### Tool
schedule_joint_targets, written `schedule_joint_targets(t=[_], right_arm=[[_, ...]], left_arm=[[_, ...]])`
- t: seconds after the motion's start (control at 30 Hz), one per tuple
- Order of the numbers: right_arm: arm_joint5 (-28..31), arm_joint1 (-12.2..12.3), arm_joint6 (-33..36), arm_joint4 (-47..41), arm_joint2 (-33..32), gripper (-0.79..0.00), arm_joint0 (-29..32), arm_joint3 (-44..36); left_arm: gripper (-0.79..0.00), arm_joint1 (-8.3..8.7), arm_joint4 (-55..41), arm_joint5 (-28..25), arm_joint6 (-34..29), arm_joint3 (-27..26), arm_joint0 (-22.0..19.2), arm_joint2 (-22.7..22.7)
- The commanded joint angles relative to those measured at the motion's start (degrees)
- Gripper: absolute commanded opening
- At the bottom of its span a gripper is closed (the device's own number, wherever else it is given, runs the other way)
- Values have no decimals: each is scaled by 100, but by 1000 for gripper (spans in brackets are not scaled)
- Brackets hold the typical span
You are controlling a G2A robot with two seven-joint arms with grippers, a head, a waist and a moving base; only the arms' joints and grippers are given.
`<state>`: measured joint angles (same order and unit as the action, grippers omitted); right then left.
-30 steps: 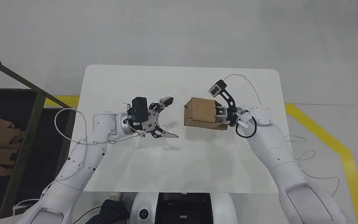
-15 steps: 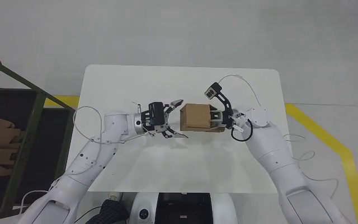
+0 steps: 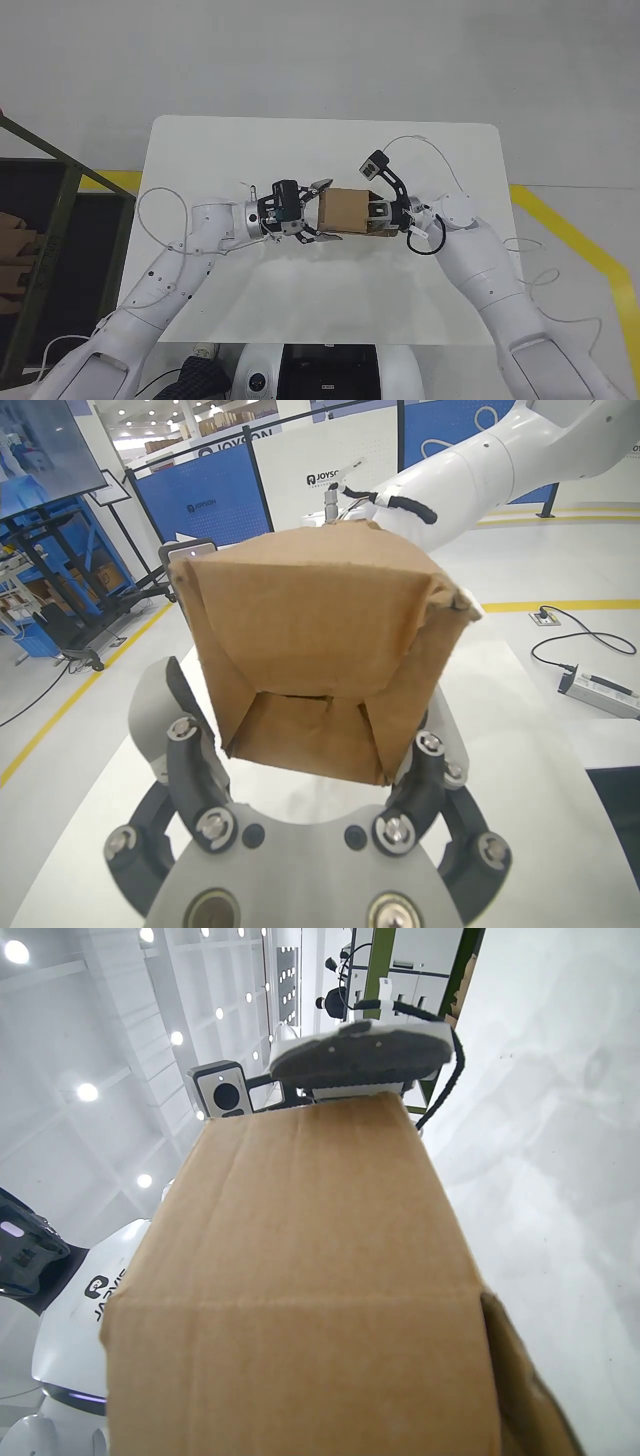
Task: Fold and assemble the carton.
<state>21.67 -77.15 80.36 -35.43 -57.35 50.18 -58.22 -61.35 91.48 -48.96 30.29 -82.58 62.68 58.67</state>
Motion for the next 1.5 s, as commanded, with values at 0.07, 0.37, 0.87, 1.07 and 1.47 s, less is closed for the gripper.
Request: schedule_joint_targets(t=[0.07, 0.37, 0.87, 1.07, 1.47], right_arm=[[-1, 3, -18, 10, 8, -785, -2, -2], [-3, 6, -60, 29, 31, -785, -39, 8], [-36, 94, -113, 153, -157, -785, -68, -80], [-91, 124, -95, 185, -189, -785, -57, -179], [-29, 135, -74, 80, -208, -785, -125, -44]], left_arm=[[-252, 7, -30, -45, -28, 5, 3, -1], [-243, 31, -151, -94, 30, 4, 54, 51], [-385, 84, -248, -85, 348, 25, 164, 192], [-400, 109, -251, -89, 412, 6, 205, 254], [-394, 142, -329, -96, 610, -74, 271, 333]])
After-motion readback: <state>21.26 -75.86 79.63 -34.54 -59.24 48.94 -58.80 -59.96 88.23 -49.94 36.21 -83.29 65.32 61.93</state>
